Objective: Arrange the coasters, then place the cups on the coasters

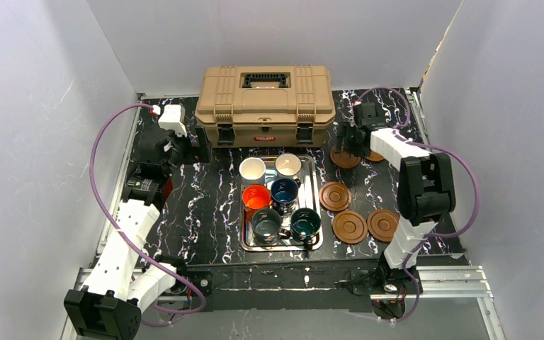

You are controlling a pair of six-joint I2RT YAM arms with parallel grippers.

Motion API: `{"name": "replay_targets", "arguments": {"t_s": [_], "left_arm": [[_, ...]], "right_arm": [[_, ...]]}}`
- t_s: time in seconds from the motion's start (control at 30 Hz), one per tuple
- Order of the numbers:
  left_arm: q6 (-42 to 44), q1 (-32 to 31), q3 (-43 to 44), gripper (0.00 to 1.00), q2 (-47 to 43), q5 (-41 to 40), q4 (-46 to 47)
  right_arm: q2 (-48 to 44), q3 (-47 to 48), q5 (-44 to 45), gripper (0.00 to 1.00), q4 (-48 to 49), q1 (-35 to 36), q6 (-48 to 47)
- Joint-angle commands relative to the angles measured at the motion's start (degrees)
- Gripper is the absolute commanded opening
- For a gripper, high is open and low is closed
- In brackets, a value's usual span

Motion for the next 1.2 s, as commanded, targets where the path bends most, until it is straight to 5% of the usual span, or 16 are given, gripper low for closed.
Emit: {"name": "replay_targets", "arguments": {"t_s": [0.0, 0.63, 1.17], "left_arm": [[0.1, -0.2, 0.5, 0.98, -0.9, 0.8, 0.2], [0.2, -0.8, 0.6, 0.98, -0.3, 0.8, -0.1], [0.1, -0.9, 0.7, 0.98, 0.2, 0.9, -0.1]], "right_arm": [[-5.2, 0.7, 1.9, 0.75, 0.1, -4.9, -0.7], [6.7, 11.1, 2.4, 0.57, 2.5, -11.2, -0.7], [8.9, 6.9, 1.6, 0.47, 5.4, -15.8, 0.8]]}}
